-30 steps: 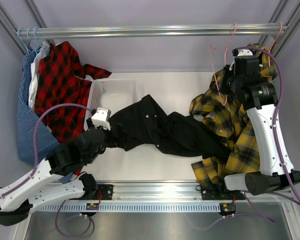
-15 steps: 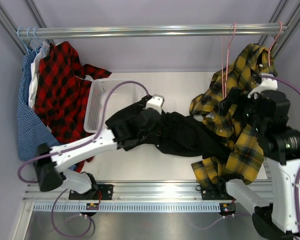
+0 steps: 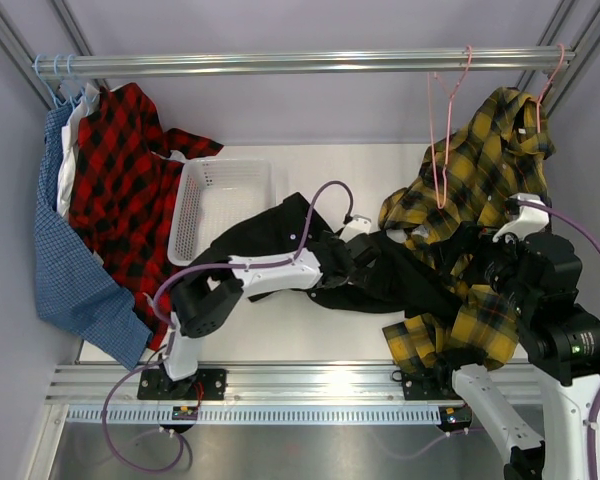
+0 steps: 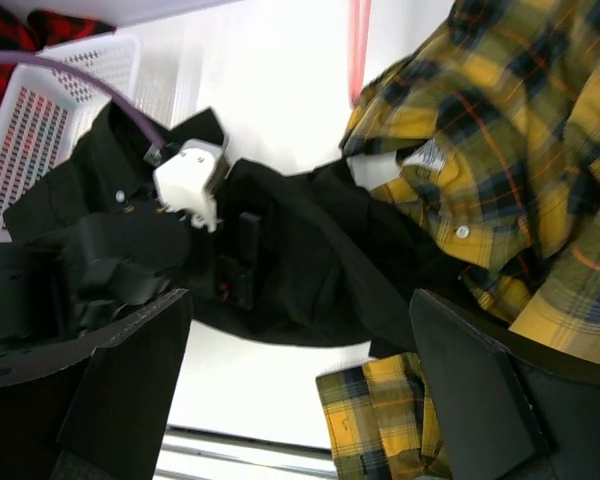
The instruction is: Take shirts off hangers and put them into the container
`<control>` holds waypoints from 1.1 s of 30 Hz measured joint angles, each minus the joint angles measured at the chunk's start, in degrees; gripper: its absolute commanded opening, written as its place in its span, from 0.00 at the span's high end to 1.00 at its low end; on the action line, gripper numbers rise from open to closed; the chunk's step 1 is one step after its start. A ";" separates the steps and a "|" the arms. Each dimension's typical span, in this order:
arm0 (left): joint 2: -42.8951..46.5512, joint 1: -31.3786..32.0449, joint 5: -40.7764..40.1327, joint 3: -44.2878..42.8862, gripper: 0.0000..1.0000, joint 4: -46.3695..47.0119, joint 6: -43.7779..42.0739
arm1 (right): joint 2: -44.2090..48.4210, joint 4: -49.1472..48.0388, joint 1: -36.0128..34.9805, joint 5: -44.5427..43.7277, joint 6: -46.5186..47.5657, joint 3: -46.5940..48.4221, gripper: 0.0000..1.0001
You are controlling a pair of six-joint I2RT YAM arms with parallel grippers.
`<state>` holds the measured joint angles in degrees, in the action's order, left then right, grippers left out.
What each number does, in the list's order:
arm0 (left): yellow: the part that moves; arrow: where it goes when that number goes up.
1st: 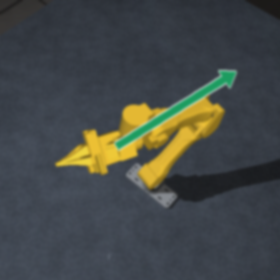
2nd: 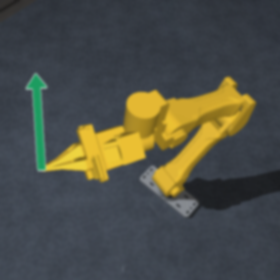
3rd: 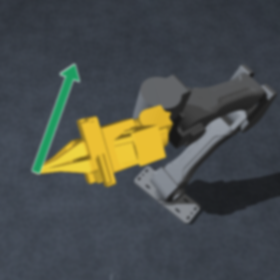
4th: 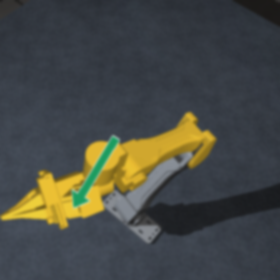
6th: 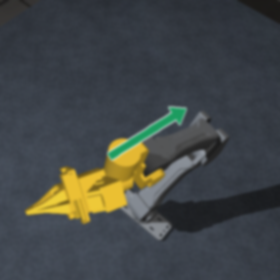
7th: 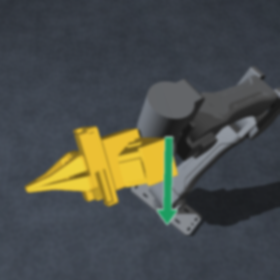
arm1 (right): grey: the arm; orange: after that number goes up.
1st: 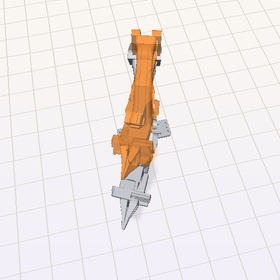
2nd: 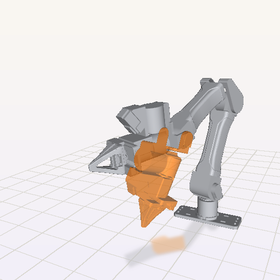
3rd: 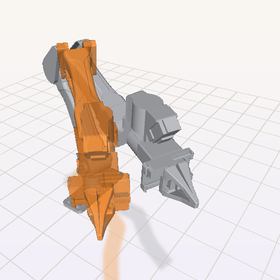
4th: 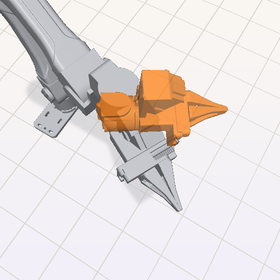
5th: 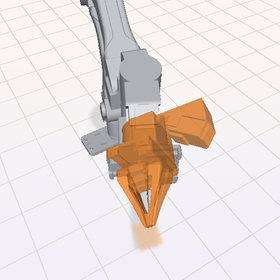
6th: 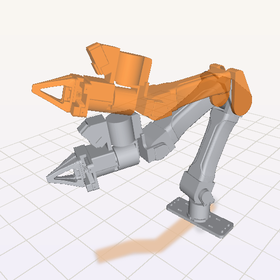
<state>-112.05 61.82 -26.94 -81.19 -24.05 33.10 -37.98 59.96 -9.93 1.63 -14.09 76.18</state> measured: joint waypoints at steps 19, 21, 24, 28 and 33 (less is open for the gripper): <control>-5.75 -0.04 4.22 1.90 1.00 7.43 2.47 | 1.84 1.25 0.00 2.58 0.24 -5.01 0.01; -4.57 -0.04 3.85 2.93 1.00 6.78 1.64 | 1.84 1.33 0.00 2.60 0.31 -5.01 0.00; -1.44 -0.07 2.29 3.32 1.00 3.30 -0.28 | 1.79 1.92 0.00 2.67 0.37 -4.72 0.01; 6.10 -0.13 -2.51 0.83 1.00 -3.91 -4.04 | 1.31 3.13 0.00 3.13 0.39 -2.80 0.01; 16.63 -2.12 -10.03 -6.45 1.00 -9.09 -10.27 | 1.05 3.15 0.00 3.67 0.48 0.26 0.01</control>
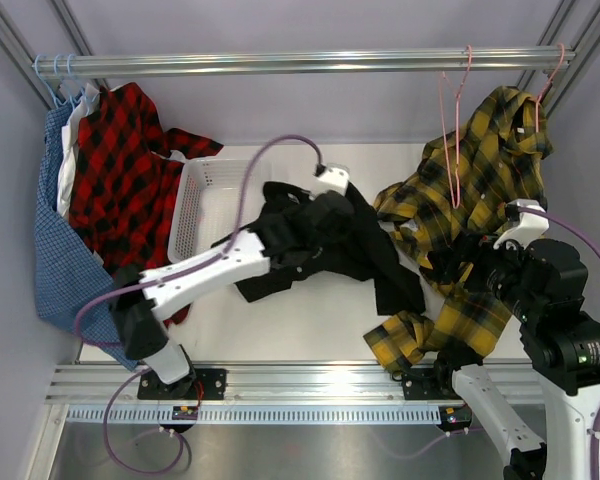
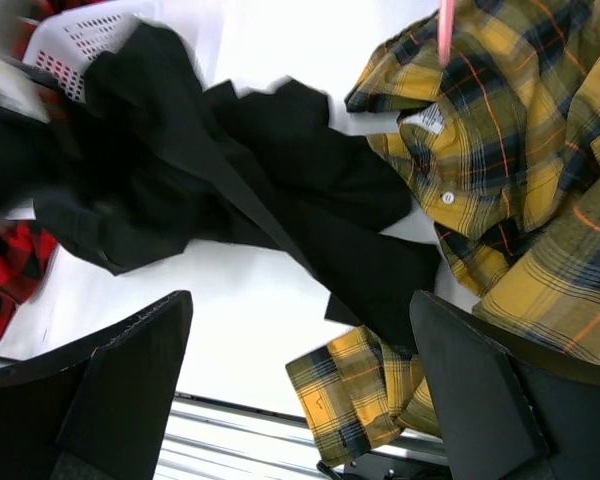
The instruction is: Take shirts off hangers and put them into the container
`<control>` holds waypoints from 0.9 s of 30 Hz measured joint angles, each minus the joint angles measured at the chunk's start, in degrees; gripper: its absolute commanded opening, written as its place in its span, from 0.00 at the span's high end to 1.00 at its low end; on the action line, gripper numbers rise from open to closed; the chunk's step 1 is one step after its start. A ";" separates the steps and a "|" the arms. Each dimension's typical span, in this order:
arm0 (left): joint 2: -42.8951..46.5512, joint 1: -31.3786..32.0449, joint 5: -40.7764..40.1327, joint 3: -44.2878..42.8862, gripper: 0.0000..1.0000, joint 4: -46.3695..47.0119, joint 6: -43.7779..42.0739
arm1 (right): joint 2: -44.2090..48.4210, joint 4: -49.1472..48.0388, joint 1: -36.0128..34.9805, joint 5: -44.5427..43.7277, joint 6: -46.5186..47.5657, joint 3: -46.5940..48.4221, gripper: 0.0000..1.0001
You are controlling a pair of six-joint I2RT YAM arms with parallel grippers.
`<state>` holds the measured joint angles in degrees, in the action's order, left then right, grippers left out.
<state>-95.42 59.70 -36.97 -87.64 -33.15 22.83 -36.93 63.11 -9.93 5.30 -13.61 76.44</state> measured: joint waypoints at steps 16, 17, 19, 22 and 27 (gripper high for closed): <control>17.22 -26.93 -6.16 9.64 1.00 4.07 -13.38 | -1.14 -0.07 0.02 0.35 0.63 1.68 0.01; 16.81 -28.98 -4.92 10.91 1.00 5.05 -13.33 | -1.14 -0.07 0.02 0.37 0.68 1.68 0.01; 15.21 -32.76 -2.29 12.57 1.00 6.78 -13.14 | -1.14 -0.11 0.02 0.39 0.74 1.68 0.01; 9.66 -36.72 0.72 13.11 1.00 9.42 -12.50 | -1.14 -0.24 0.02 0.42 0.74 1.60 0.01; -4.44 -40.19 5.33 12.68 1.00 11.28 -9.35 | -1.11 -0.22 0.02 0.37 0.79 -0.44 0.01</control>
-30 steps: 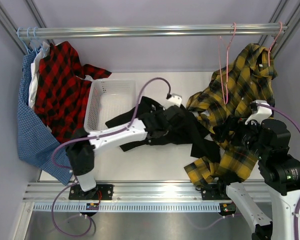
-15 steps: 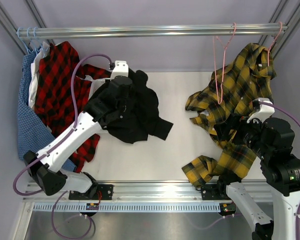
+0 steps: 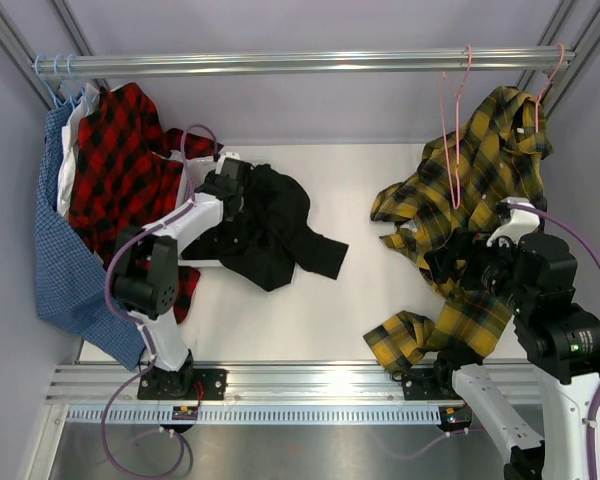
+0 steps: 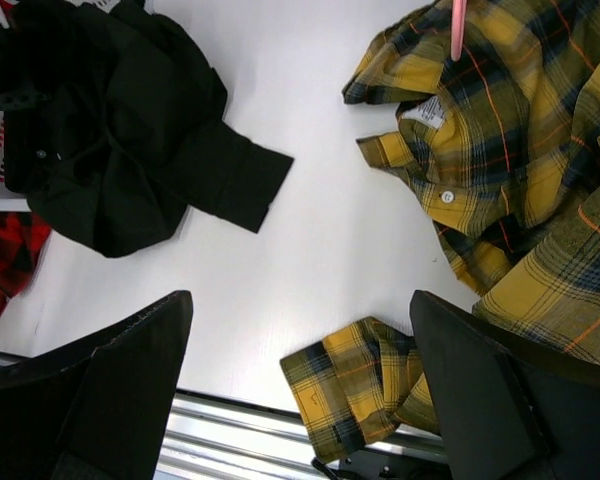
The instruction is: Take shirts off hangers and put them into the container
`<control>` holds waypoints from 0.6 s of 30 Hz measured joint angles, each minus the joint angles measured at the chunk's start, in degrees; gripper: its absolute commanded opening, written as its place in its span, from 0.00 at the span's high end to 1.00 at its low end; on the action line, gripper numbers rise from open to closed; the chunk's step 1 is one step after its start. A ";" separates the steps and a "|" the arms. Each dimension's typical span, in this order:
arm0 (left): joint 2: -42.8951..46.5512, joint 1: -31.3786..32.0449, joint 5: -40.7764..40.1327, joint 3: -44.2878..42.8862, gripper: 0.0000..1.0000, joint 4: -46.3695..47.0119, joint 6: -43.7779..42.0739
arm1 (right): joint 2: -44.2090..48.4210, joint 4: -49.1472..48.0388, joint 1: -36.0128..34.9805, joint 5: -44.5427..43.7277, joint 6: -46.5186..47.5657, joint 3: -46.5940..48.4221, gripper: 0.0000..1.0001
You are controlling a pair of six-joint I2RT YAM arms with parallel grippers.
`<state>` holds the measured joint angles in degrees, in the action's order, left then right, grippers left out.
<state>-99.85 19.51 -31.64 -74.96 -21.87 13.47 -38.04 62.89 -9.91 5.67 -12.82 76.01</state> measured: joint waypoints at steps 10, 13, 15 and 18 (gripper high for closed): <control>-7.06 -3.65 4.92 -0.24 0.15 -3.32 5.95 | 1.03 0.33 0.02 -0.17 0.44 -3.43 0.00; -3.02 -3.10 5.09 -1.64 0.01 -5.64 5.88 | 1.18 0.33 0.02 -0.17 0.61 -3.43 0.00; 0.61 -1.99 5.01 -3.15 0.01 -6.60 5.81 | 1.18 0.33 0.02 -0.15 0.66 -3.43 0.01; 6.56 1.86 4.46 -5.73 0.01 -8.09 5.88 | 1.18 0.33 0.02 -0.15 0.70 -3.39 0.01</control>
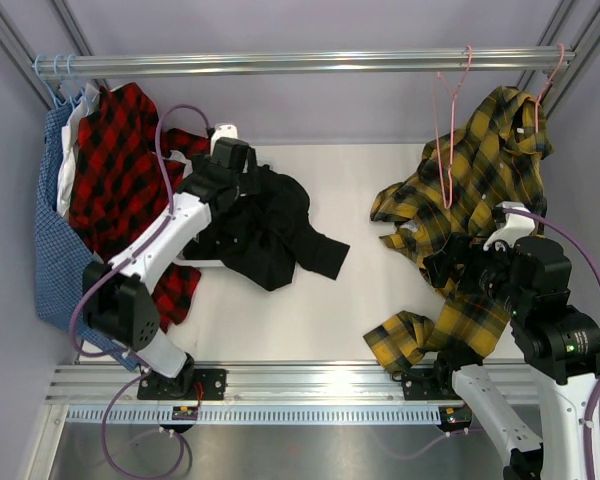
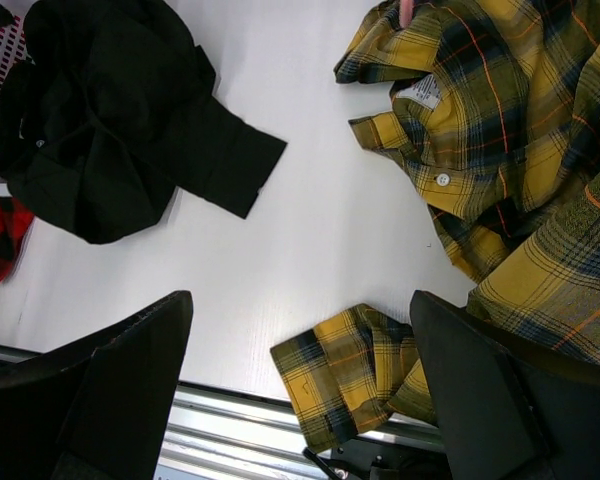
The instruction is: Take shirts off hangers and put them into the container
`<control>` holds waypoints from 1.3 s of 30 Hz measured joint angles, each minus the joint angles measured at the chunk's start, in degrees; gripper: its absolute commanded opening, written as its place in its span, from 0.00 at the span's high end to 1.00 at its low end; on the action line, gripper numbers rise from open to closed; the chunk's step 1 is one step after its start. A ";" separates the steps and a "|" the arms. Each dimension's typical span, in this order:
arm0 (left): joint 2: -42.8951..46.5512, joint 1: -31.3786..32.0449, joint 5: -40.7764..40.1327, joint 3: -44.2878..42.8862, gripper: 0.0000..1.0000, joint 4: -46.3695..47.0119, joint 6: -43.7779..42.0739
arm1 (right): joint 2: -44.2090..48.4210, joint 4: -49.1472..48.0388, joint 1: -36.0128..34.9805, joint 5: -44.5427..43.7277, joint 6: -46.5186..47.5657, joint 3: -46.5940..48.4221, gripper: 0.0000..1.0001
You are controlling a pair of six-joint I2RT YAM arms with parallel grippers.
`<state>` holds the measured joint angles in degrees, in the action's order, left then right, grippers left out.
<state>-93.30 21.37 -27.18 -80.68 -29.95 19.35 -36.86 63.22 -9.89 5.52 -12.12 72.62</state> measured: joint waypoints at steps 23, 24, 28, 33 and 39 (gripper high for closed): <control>-19.17 28.50 10.58 -5.86 0.01 1.27 5.86 | 0.00 -0.37 0.00 1.75 0.15 -1.20 0.00; -19.87 28.48 11.02 -5.86 0.01 1.68 5.99 | 0.00 -0.35 0.00 1.77 0.15 -1.20 0.01; -22.93 28.44 12.24 -5.86 0.01 2.89 6.19 | 0.00 -0.35 0.00 2.49 0.15 -1.20 0.01; -26.29 28.44 13.11 -5.62 0.06 3.13 6.60 | 0.00 -0.33 0.00 3.21 0.13 -1.20 0.01; -26.86 28.44 13.42 -4.94 0.41 4.20 7.56 | 0.00 -0.33 0.00 3.26 0.13 -1.20 0.01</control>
<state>-120.16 49.80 -13.76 -85.62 -25.76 26.92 -36.86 62.89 -9.89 8.78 -11.99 71.42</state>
